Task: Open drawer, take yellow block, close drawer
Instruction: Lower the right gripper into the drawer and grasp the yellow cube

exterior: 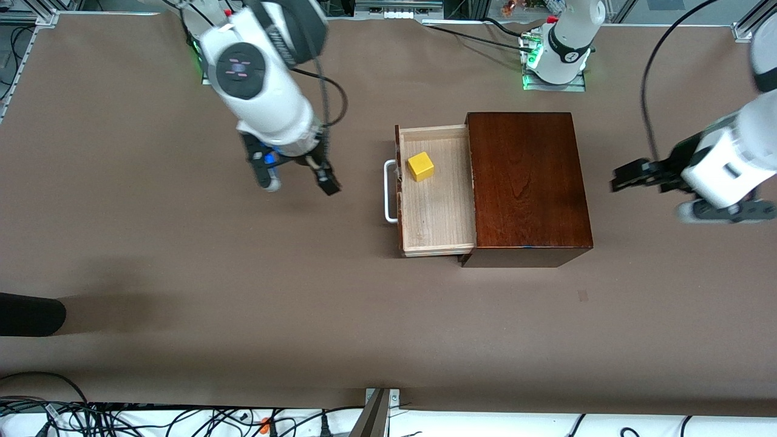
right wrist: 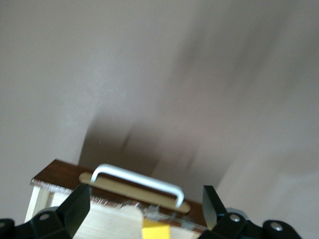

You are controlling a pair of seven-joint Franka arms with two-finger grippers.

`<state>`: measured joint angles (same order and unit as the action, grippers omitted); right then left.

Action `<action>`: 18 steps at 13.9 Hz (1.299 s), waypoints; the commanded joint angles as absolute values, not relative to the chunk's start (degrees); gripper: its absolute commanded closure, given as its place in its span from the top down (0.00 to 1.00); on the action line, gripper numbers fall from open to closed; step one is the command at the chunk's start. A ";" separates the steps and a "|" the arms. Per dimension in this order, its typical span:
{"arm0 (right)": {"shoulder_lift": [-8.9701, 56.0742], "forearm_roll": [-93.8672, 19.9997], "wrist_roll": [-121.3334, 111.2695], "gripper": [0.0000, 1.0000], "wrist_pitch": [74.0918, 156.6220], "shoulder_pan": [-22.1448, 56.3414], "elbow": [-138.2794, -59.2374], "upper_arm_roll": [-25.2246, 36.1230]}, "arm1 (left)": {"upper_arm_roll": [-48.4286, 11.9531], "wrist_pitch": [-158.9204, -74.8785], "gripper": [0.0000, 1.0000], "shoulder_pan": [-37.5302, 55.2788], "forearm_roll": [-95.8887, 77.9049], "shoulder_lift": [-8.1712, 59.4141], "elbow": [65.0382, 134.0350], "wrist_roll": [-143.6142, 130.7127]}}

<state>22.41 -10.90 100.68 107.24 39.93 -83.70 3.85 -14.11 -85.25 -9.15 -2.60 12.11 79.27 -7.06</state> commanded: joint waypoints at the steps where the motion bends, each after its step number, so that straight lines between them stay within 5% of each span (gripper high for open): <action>1: 31.27 -11.60 108.33 1.00 107.48 44.46 -74.46 4.13 | -3.54 -86.48 1.00 -0.55 -3.96 5.90 85.77 -2.38; 6: 36.29 -11.16 118.56 1.00 118.81 50.79 -74.09 4.13 | -0.61 -86.75 1.00 3.16 -2.81 3.43 87.19 -2.20; 18: 40.87 -0.45 117.60 1.00 119.18 57.74 -75.93 4.22 | -1.58 -85.43 1.00 3.52 3.08 2.72 86.92 1.84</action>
<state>40.41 -2.45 117.21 119.38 57.02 -76.05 3.80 -1.81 -85.60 3.04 2.67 4.21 85.48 0.53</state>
